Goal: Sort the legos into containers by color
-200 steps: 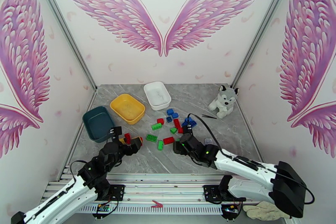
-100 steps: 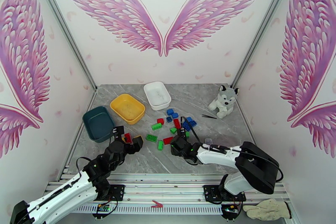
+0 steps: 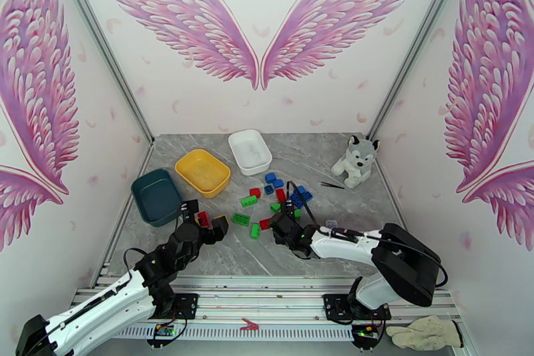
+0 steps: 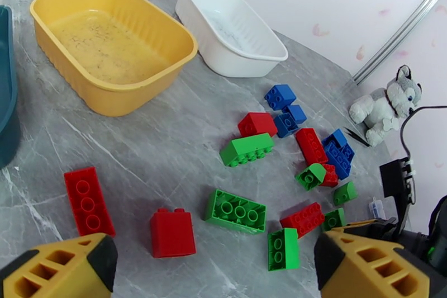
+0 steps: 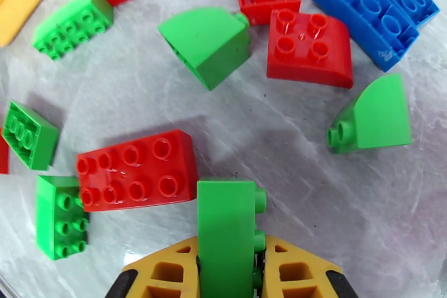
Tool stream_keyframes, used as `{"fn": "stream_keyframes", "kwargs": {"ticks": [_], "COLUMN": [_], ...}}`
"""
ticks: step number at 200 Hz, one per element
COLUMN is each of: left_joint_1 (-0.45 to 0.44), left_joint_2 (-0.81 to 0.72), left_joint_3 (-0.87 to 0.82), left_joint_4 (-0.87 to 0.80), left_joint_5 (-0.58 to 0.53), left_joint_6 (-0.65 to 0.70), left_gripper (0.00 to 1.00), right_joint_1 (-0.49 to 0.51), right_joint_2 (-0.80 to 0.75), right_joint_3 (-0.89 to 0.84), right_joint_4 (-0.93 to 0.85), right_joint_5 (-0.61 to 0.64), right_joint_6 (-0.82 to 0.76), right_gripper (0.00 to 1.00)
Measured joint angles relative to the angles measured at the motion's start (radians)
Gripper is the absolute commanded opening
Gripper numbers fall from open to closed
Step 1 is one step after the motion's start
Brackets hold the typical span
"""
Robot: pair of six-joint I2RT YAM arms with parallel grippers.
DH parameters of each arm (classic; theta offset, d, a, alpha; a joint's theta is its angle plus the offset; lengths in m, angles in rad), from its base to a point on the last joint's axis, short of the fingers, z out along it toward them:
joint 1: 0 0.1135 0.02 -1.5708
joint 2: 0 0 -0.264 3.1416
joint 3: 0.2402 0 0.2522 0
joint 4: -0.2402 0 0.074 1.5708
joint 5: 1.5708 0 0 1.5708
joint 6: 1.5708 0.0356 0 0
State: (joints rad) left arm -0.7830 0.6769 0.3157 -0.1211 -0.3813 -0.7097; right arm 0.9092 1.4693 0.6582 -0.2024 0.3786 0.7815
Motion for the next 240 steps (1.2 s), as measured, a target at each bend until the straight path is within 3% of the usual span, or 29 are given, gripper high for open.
{"fn": "stream_keyframes", "kwargs": {"ticks": [24, 63, 112, 138, 163, 210, 240], "left_joint_1": [0.039, 0.200, 0.404, 0.482, 0.501, 0.499, 0.494], "left_joint_2": [0.093, 0.380, 0.697, 0.779, 0.801, 0.801, 0.800], "left_joint_3": [0.043, 0.262, 0.452, 0.484, 0.503, 0.523, 0.523], "left_joint_4": [0.042, 0.140, 0.299, 0.326, 0.328, 0.323, 0.301], "left_joint_5": [0.045, 0.192, 0.334, 0.391, 0.421, 0.441, 0.440], "left_joint_6": [0.016, 0.051, 0.042, 0.021, 0.026, 0.068, 0.107], "left_gripper": [0.99, 0.99, 0.99, 0.99, 0.99, 0.99, 0.99], "right_joint_1": [0.000, -0.023, -0.171, -0.254, -0.315, -0.364, -0.368], "right_joint_2": [-0.065, -0.029, 0.350, 0.547, 0.671, 0.847, 0.903], "right_joint_3": [0.009, 0.192, 0.669, 0.874, 1.022, 1.335, 1.440], "right_joint_4": [-0.021, -0.031, 0.027, 0.034, 0.008, -0.058, -0.095], "right_joint_5": [0.000, -0.014, -0.115, -0.189, -0.257, -0.336, -0.357], "right_joint_6": [-0.022, -0.103, -0.194, -0.211, -0.216, -0.220, -0.231], "right_gripper": [0.14, 0.06, 0.00, 0.02, 0.05, 0.19, 0.46]}}
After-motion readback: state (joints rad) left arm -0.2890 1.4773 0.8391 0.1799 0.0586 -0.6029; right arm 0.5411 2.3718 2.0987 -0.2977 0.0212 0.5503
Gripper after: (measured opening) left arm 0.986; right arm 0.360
